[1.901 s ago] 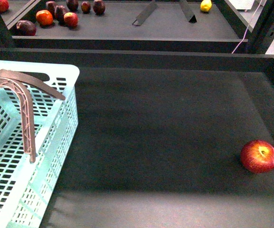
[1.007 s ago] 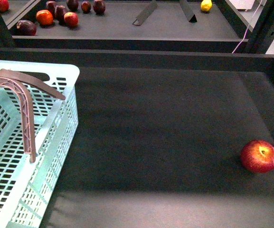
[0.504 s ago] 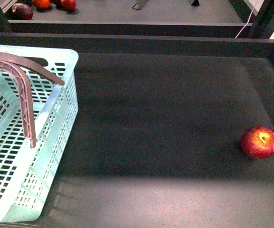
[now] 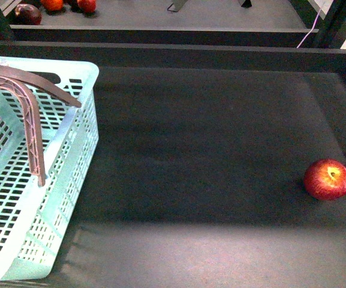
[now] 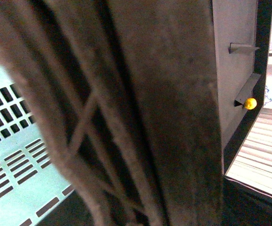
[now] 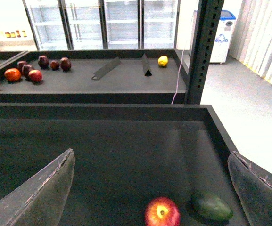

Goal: Pick apple with right arm and hold basket with left

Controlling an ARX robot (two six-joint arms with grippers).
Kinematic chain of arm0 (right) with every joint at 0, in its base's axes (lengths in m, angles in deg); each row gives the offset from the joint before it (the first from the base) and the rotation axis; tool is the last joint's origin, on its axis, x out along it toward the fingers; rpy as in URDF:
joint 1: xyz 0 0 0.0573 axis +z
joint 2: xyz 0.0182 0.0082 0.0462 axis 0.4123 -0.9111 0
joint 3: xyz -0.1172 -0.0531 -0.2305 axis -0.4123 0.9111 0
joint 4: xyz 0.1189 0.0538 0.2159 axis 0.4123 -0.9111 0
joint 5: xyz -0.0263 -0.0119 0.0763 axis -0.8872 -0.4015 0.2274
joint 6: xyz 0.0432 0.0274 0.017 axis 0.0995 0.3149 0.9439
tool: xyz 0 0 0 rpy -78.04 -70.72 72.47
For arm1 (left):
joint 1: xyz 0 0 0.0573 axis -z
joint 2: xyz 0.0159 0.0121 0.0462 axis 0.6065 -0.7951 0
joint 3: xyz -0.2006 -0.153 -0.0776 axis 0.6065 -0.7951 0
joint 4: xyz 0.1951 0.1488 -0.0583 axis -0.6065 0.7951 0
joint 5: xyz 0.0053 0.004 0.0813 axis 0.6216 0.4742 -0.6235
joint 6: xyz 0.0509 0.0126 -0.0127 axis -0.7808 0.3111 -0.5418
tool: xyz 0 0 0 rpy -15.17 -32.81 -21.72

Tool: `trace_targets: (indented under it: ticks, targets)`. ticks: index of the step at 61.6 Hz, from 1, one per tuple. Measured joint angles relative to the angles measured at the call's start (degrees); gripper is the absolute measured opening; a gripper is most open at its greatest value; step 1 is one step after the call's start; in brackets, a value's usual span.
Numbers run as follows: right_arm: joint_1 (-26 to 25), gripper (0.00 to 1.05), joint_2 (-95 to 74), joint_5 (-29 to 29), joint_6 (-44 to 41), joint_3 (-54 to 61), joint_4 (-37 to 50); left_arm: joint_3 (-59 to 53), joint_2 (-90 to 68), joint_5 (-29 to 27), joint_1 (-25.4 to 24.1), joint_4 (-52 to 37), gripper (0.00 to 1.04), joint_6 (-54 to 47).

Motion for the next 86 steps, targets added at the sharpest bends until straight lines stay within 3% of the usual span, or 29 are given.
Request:
trace_targets:
  ticks: [9,12,21,40,54,81,86]
  targets:
    - [0.0,0.96,0.0,0.0,0.0,0.0,0.0,0.8,-0.1,-0.5,0.2,0.8,0.2,1.9]
    - [0.0,0.96,0.0,0.0,0.0,0.0,0.0,0.9,-0.1,-0.5,0.3,1.0,0.17,2.1]
    - [0.0,0.96,0.0,0.0,0.0,0.0,0.0,1.2,0.6,-1.0,0.9,2.0,0.17,1.6]
    - [0.0,0.96,0.0,0.0,0.0,0.0,0.0,1.0,14.3,-0.2,7.5,10.4,0.17,-5.8]
    - [0.0,0.96,0.0,0.0,0.0,0.0,0.0,2.0,20.9,-0.2,17.0,16.6,0.17,-10.4]
    - [0.0,0.96,0.0,0.0,0.0,0.0,0.0,3.7,26.6,-3.8,40.8,20.7,0.17,-11.6]
    - [0.0,0.96,0.0,0.0,0.0,0.0,0.0,3.7,26.6,-3.5,42.1,21.0,0.17,-11.5]
